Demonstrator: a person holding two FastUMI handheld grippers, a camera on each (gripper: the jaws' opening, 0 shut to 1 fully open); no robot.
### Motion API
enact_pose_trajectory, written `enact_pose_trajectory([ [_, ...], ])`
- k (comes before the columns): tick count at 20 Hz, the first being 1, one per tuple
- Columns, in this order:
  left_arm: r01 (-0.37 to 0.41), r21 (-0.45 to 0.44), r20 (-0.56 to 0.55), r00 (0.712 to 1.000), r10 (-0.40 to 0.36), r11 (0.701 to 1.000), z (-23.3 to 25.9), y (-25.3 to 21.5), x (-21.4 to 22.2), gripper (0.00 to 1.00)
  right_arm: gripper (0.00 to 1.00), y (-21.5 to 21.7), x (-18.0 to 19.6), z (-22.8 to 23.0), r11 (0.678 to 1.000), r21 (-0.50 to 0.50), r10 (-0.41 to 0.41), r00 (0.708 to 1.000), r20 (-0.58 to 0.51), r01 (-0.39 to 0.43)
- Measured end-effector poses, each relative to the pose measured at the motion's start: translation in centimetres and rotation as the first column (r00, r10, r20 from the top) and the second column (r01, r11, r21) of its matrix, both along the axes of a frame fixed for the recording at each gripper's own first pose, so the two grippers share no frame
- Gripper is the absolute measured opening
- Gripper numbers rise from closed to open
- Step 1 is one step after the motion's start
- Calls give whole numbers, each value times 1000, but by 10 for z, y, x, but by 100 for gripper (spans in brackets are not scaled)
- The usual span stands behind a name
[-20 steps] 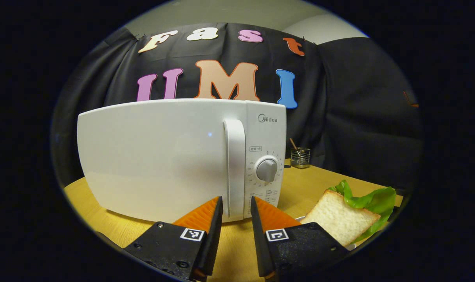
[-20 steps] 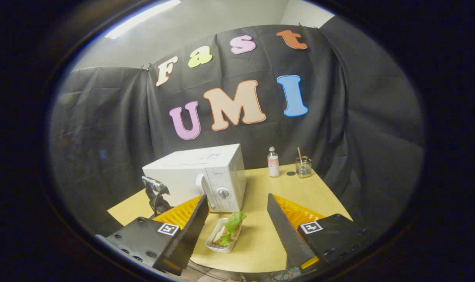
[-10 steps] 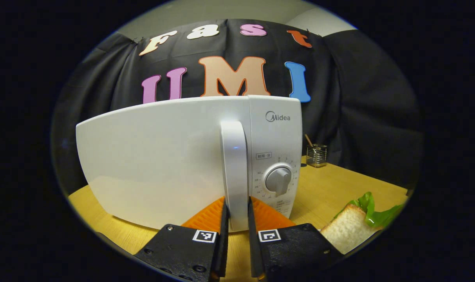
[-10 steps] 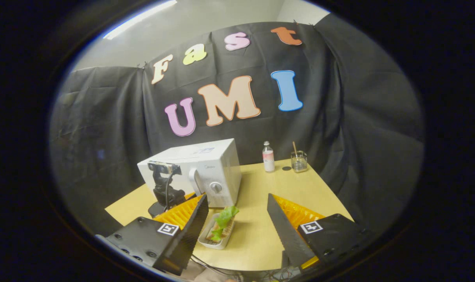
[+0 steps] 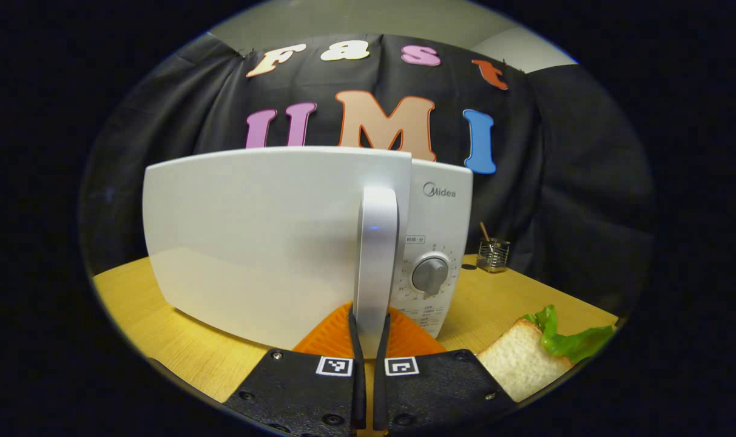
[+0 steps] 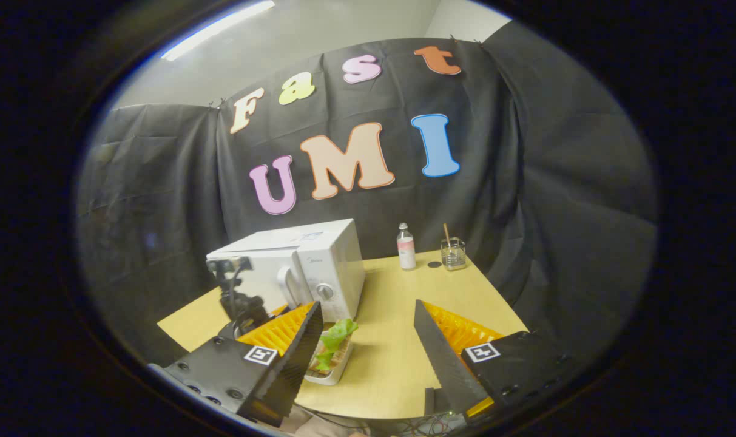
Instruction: Open the microwave oven with the left hand, put the food in, and close the microwave oven.
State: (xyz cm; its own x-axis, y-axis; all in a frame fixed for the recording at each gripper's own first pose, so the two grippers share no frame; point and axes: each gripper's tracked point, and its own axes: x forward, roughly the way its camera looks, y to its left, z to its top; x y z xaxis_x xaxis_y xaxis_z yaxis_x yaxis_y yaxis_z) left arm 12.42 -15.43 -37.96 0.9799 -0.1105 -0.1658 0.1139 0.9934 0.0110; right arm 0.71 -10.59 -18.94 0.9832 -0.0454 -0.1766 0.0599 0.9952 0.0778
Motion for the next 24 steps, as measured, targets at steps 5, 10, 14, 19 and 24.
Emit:
enact_pose_trajectory([
  [5,90,-22,-22,996,-91,996,7,16,-57,10,92,8,2,-6,1000,17,8,1000,-3,-8],
  [10,109,-25,-30,994,-109,994,16,47,-101,27,92,30,9,-18,999,16,41,999,-22,-41],
  [14,72,-20,0,997,-72,997,35,78,-129,41,96,53,17,-25,997,10,71,997,-34,-70],
  [19,-8,-65,31,999,10,998,74,126,-152,75,92,84,29,-37,992,22,122,991,-57,-121],
  [24,-70,-41,-43,997,68,997,83,162,-177,99,92,100,43,-59,990,34,137,984,-116,-134],
])
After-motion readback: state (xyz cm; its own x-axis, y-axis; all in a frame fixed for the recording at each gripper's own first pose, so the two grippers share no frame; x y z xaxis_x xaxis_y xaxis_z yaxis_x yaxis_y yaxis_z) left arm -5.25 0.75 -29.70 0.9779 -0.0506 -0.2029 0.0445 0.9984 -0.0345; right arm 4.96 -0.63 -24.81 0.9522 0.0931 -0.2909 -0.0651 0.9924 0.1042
